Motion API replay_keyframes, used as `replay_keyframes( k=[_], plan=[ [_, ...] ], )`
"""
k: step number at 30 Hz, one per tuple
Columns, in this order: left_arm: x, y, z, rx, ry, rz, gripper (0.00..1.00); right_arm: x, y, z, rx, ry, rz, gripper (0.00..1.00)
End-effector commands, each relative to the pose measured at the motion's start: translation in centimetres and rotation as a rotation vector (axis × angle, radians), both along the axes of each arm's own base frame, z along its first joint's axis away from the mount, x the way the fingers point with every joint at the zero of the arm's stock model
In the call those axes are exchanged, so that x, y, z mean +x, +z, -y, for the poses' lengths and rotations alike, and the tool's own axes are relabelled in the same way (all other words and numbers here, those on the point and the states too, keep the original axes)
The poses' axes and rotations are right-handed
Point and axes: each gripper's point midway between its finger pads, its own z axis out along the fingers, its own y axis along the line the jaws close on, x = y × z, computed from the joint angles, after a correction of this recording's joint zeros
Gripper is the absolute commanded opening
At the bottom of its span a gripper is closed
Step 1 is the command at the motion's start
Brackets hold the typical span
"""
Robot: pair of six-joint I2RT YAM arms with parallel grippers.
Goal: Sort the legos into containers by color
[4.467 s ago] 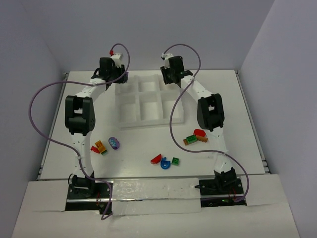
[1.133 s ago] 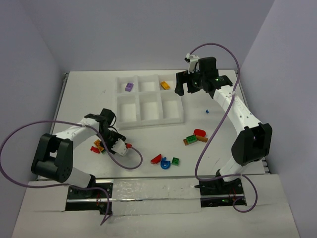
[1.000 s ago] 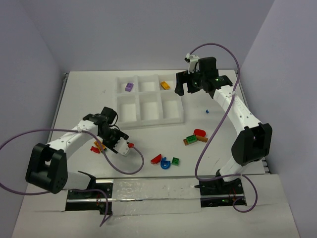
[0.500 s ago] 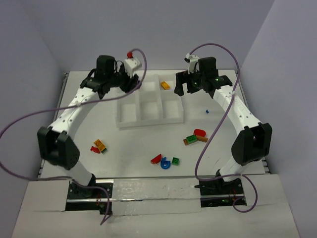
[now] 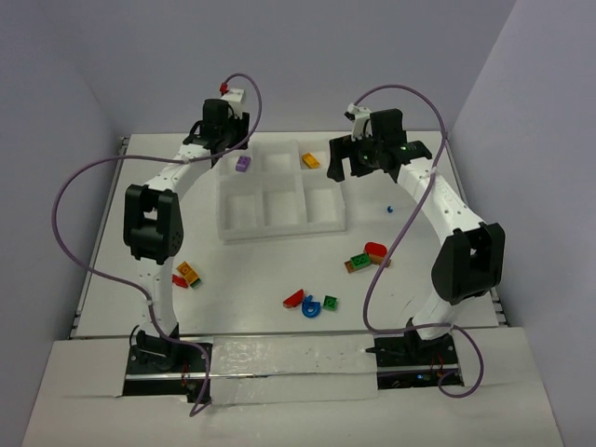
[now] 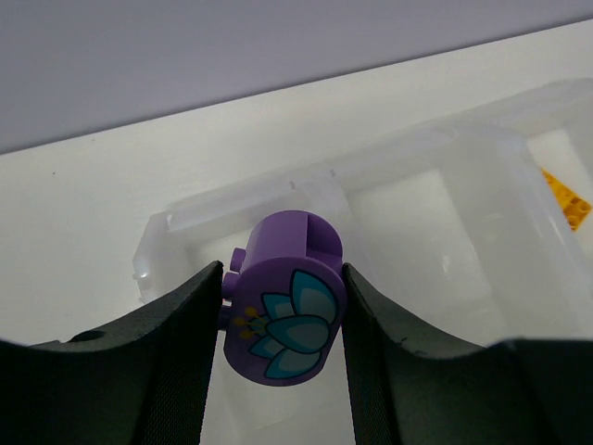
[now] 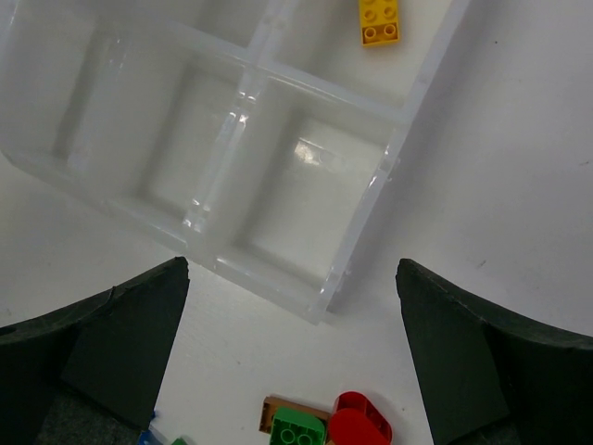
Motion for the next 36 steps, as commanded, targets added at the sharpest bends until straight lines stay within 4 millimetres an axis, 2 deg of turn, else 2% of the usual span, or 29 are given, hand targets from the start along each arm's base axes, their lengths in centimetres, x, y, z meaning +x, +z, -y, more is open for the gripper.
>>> replay_keyframes(
  k=[1, 6, 9, 12, 16, 22, 24, 27, 29, 30, 31, 32, 33, 35, 36],
  plan=[
    [2.4, 1.9, -0.6, 0.006, 0.072, 0.116, 0.12, 1.2, 0.2, -0.2, 0.029, 0.001, 0.022, 1.0],
    [3.1, -1.1, -1.0, 0.054, 0.086, 0.086, 0.15, 1.5, -0.4, -0.4, 0.036, 0.002, 0.007, 1.0],
    [3.2, -2.4, -1.1, 0.063, 0.091, 0.069, 0.3, 1.6, -0.7, -0.3, 0.035, 0.003, 0.004, 1.0],
    [3.2, -2.5, -0.9, 0.06, 0.082, 0.066, 0.44, 1.6, -0.7, -0.2, 0.028, 0.002, 0.008, 1.0],
    [3.2, -1.6, -0.7, 0.054, 0.072, 0.067, 0.58, 1.6, -0.7, -0.2, 0.029, 0.003, 0.007, 1.0],
    [2.2, 1.7, -0.3, 0.074, -0.004, 0.09, 0.92, 1.1, 0.3, -0.3, 0.037, 0.01, 0.02, 1.0],
    [1.1, 4.8, -0.2, 0.066, -0.032, 0.122, 0.96, 0.9, 0.7, -0.2, 0.04, 0.007, 0.027, 1.0],
    [-1.4, 9.6, -0.4, 0.033, -0.108, 0.148, 0.95, 0.6, 1.4, -0.2, 0.045, 0.01, 0.038, 1.0],
    [-3.3, 11.5, -1.7, 0.026, -0.174, 0.147, 0.94, 0.3, 1.7, -0.2, 0.047, 0.015, 0.042, 1.0],
    [-6.2, 13.5, -1.3, 0.048, -0.321, 0.16, 0.94, 0.0, 1.9, -0.1, 0.044, 0.022, 0.046, 1.0],
    [-8.8, 14.0, -2.0, 0.088, -0.427, 0.154, 0.94, -0.3, 1.9, -0.1, 0.042, 0.027, 0.046, 1.0],
    [-9.9, 14.6, -2.9, 0.096, -0.436, 0.163, 0.94, -0.4, 1.8, 0.0, 0.04, 0.03, 0.044, 1.0],
    [-12.5, 13.6, -3.0, 0.148, -0.565, 0.128, 0.94, -0.6, 1.7, -0.1, 0.04, 0.035, 0.042, 1.0],
    [-17.2, 11.1, -4.7, 0.198, -0.735, 0.046, 0.93, -0.9, 1.4, -0.1, 0.039, 0.044, 0.034, 1.0],
    [-19.6, 10.9, -5.3, 0.309, -0.878, 0.091, 0.92, -1.0, 1.3, -0.2, 0.039, 0.048, 0.031, 1.0]
  ],
)
